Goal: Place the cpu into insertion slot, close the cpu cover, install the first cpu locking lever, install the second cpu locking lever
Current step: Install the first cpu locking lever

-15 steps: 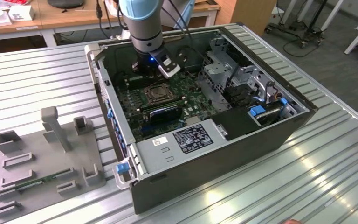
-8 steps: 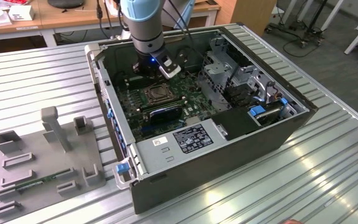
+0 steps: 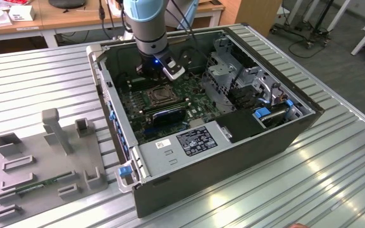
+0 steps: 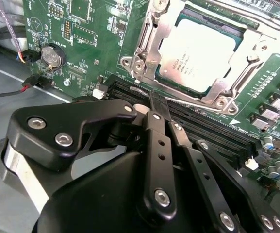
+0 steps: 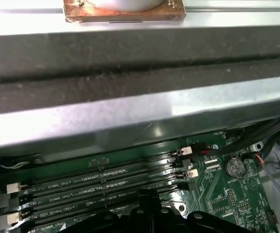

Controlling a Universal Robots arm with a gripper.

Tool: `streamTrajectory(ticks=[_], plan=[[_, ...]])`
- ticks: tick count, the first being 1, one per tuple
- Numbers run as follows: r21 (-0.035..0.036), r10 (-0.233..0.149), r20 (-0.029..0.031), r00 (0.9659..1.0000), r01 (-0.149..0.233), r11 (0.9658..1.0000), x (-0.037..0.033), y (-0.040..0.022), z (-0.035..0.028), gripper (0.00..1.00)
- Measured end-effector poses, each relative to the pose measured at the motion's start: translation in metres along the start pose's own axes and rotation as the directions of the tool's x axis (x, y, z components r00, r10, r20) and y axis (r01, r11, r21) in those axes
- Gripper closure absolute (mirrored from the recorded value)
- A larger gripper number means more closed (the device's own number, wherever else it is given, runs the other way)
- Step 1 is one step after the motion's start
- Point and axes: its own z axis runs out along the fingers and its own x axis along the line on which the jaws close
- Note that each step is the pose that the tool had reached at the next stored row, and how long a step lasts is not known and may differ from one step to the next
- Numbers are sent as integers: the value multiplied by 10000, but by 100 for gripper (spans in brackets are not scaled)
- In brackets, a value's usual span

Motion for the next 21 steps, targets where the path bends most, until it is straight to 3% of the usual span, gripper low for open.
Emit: streamTrajectory(ticks=[21], plan=[[103,-27,17,10000,27,9999,15,44,82,89]])
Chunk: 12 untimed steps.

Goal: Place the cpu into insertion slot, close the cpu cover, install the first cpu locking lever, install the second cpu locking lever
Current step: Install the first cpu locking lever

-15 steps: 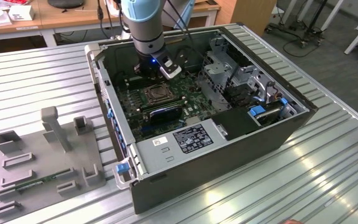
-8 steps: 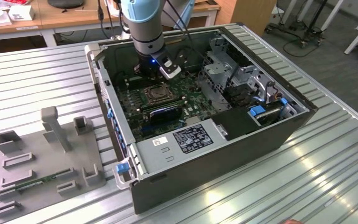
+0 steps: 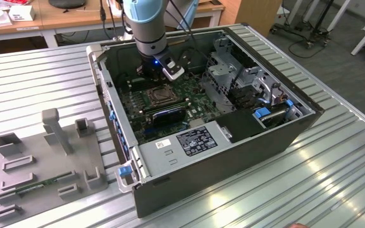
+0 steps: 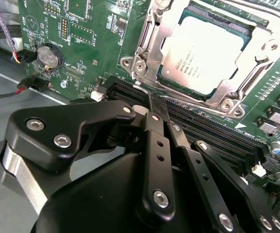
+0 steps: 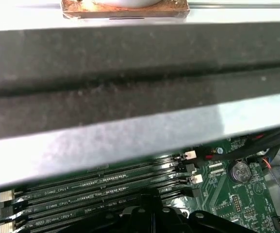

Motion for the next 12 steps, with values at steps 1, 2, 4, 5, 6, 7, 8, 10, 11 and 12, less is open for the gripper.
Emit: streamTrajectory(ticks=[1,2,4,5,6,7,8,10,11,12], plan=[[1,0,0,10000,0,10000,0,0,0,89],[3,0,-1,10000,0,10000,-1,1,-1,89],[2,0,0,10000,0,10000,-2,3,-9,89],[1,0,0,10000,0,10000,-3,5,-14,89],[2,0,0,10000,0,10000,-4,6,-19,89],[0,0,1,10000,0,10000,-5,7,-20,89],[-2,0,2,10000,0,10000,-5,7,-20,89],[9,-3,3,10000,3,10000,-5,7,-22,89],[19,-5,4,10000,5,10000,-5,7,-23,89],[35,-9,6,10000,9,10000,-5,7,-23,89]])
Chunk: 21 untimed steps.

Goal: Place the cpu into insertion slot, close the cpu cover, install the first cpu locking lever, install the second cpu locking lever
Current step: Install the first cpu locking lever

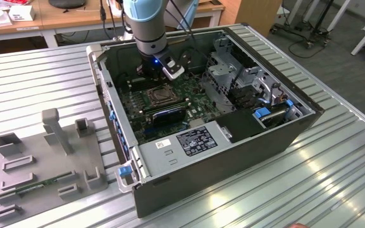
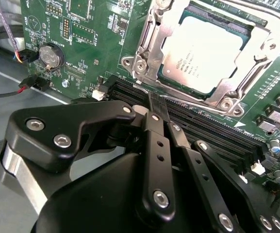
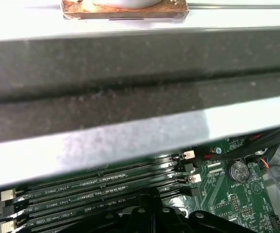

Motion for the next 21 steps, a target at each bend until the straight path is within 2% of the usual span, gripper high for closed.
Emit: streamTrajectory(ticks=[4,11,13,16,21], plan=[[160,-42,28,10000,41,9999,0,0,1,89],[183,-49,33,10000,48,9998,2,10,3,89],[217,-57,39,10000,56,9997,3,11,4,89],[307,-81,52,10000,80,9995,3,10,5,89],[329,-86,54,9999,84,9994,5,8,13,89]])
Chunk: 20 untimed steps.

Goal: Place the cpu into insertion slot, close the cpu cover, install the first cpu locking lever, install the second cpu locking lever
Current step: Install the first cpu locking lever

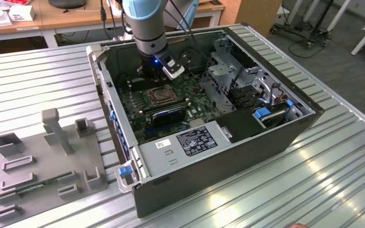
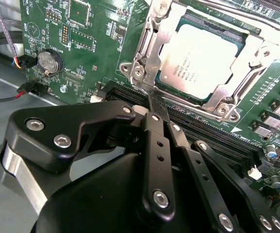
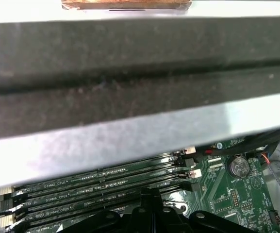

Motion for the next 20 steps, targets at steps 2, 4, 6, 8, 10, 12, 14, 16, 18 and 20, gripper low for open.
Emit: streamTrajectory(ticks=[2,4,6,8,10,12,14,16,18,20], plan=[[0,1,0,10000,-1,10000,1,-1,5,89],[-2,0,1,10000,0,10000,2,-2,9,89],[-1,0,0,10000,0,10000,3,-2,12,89],[0,0,0,10000,0,10000,3,-3,14,89],[-2,0,2,10000,0,10000,3,-3,16,89],[-3,0,2,10000,0,10000,3,-3,16,89],[3,-3,4,10000,3,10000,3,-3,17,89],[40,-13,22,10000,12,10000,3,-1,22,89],[105,-30,26,10000,30,9999,3,-2,18,89],[119,-33,23,10000,33,9999,3,-3,16,89]])
